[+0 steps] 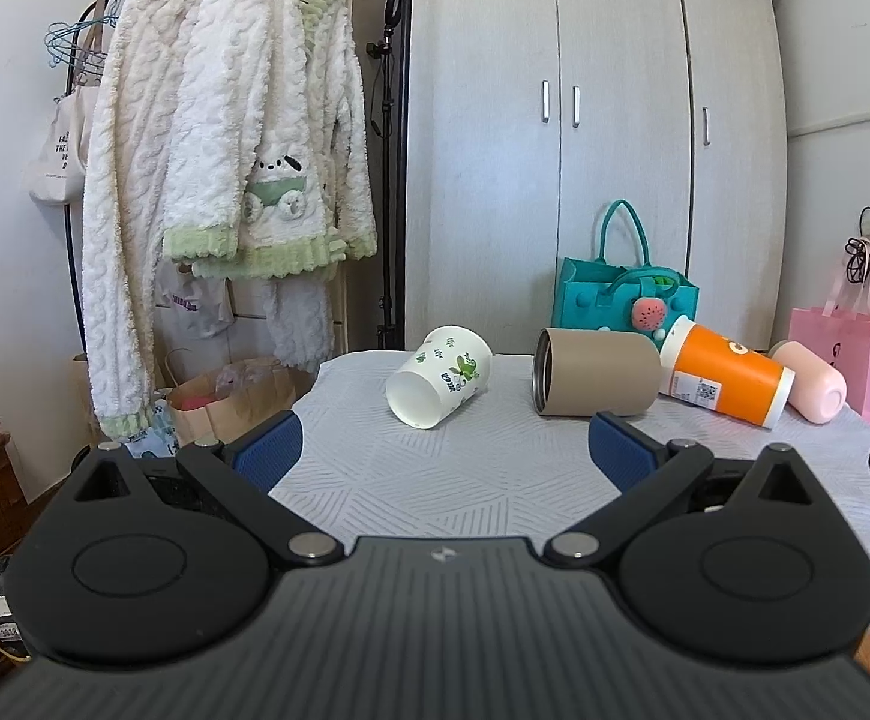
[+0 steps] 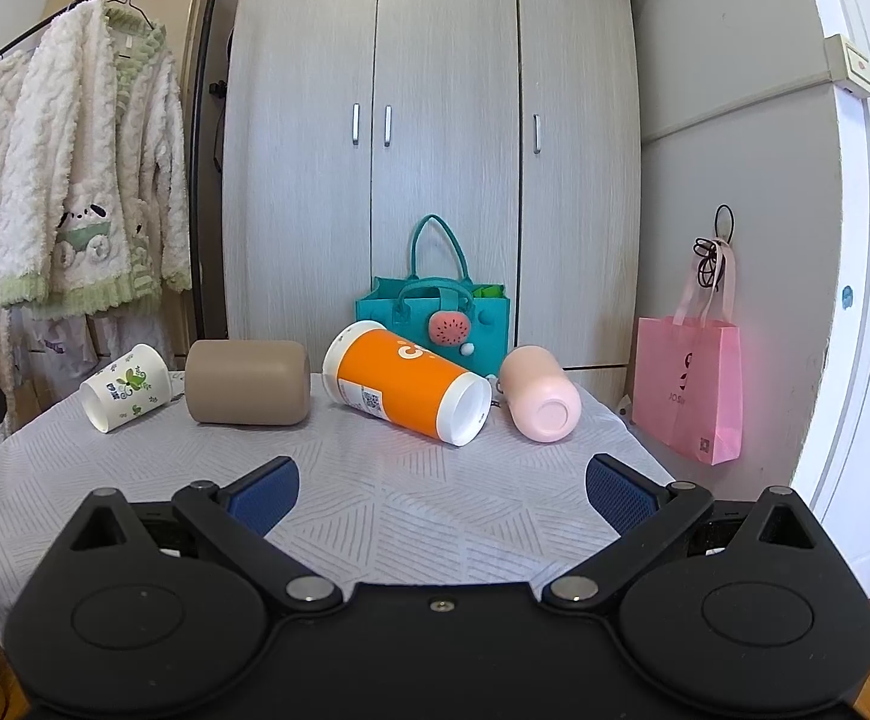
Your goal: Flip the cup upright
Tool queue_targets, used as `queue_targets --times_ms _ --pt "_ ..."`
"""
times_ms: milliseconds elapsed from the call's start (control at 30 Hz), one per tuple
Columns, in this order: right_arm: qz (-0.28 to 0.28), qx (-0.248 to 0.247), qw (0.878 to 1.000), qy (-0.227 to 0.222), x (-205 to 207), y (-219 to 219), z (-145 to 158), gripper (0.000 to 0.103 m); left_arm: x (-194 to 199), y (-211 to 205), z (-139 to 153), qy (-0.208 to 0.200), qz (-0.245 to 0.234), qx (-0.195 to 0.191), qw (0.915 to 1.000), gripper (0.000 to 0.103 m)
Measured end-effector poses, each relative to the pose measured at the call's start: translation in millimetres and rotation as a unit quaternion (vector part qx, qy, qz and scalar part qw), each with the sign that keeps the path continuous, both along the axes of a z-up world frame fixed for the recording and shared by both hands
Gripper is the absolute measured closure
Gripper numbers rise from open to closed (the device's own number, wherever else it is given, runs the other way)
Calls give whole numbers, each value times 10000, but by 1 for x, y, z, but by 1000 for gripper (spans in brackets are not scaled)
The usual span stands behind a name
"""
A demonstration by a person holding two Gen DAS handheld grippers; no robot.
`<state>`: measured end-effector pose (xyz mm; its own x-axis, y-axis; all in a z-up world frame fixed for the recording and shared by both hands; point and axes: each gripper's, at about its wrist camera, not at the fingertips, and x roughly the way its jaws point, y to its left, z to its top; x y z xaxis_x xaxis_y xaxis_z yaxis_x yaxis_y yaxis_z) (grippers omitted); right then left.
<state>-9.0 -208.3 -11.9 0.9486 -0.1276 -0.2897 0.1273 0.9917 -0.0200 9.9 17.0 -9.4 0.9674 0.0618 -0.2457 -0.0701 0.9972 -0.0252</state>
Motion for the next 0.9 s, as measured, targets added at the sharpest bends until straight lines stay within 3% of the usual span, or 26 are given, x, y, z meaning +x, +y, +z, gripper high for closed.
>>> queue_targets --times_ms 900 --pt "-2 62 9998 178 6 -1 -8 0 4 -5 -6 174 -85 -15 9998 0"
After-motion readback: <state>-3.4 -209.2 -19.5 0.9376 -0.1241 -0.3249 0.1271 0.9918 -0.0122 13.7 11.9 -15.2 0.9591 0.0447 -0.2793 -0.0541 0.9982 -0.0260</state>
